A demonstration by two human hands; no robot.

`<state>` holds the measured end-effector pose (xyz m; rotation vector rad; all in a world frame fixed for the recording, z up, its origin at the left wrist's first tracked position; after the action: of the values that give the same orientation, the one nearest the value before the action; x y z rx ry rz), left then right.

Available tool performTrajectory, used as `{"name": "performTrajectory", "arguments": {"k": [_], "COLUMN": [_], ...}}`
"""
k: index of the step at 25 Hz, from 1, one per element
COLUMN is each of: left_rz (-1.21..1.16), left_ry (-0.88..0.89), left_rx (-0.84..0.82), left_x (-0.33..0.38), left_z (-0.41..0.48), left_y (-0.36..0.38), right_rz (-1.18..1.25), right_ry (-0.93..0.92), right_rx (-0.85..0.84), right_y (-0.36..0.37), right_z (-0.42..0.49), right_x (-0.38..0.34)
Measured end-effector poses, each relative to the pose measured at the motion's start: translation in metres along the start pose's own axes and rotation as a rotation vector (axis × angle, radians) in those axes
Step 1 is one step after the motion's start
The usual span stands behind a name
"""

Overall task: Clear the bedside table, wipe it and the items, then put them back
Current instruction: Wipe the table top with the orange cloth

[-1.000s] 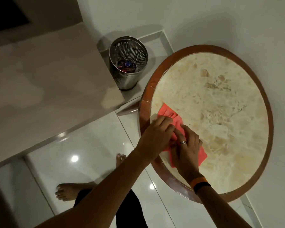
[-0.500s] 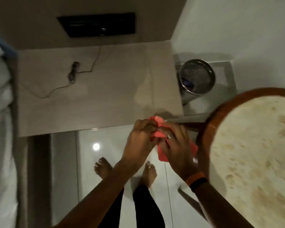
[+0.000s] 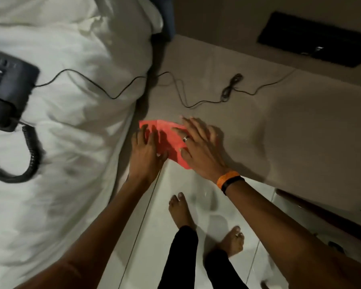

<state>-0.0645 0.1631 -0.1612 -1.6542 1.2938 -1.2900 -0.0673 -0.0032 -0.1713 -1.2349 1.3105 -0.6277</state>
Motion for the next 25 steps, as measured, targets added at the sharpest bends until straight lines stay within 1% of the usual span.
{"name": "performTrajectory", "arguments": {"k": [1, 4, 5, 7, 9, 13, 16, 20, 23, 25], "left_rz": [0.060, 0.203, 0.220, 0.215, 0.209, 0.221, 0.243, 0.247, 0.220, 0.232], "left_ry": [0.014, 0.300, 0.345, 0.330, 0.293, 0.346, 0.402, 0.434, 0.438, 0.455], "left_rx": [-0.042, -0.076, -0.086, -0.068, -0.034, 0.045, 0.021, 0.008, -0.042, -0.067], "left_x": [-0.015, -0.024, -0.026, -0.030, -0.030, -0.002, 0.021, 0.053, 0.074, 0.078], "left_z": [0.006, 0.000, -0.002, -0.003, 0.015, 0.099, 0.171, 0.246, 0.280, 0.289], "left_y": [0.008, 0.029, 0.036, 0.048, 0.051, 0.037, 0.031, 0.019, 0.017, 0.018], "right_rz": [-0.042, -0.125, -0.127, -0.122, -0.126, -0.120, -0.115, -0.043, -0.019, -0.026], "right_ry": [0.018, 0.025, 0.035, 0.057, 0.048, 0.052, 0.127, 0.191, 0.205, 0.192], "right_rx": [-0.034, -0.092, -0.113, -0.124, -0.106, -0.030, 0.034, 0.054, 0.032, 0.027], "right_y": [0.011, 0.039, 0.048, 0.057, 0.054, 0.032, 0.011, -0.015, -0.029, -0.031], "right_z": [0.005, -0.015, -0.021, -0.020, 0.001, 0.071, 0.119, 0.175, 0.195, 0.198], "right_x": [-0.001, -0.005, -0.006, -0.006, 0.003, 0.049, 0.087, 0.131, 0.163, 0.171]}}
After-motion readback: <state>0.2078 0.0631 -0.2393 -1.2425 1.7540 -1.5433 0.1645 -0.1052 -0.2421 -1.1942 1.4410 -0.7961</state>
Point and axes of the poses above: each hand's wrist, its own z-axis towards the middle knuckle, its own y-axis out of the palm, x = y × z, the point moved 4 cm from there along z, towards the middle knuckle, and after that the axes turned 4 degrees about z, right-handed, at the moved point
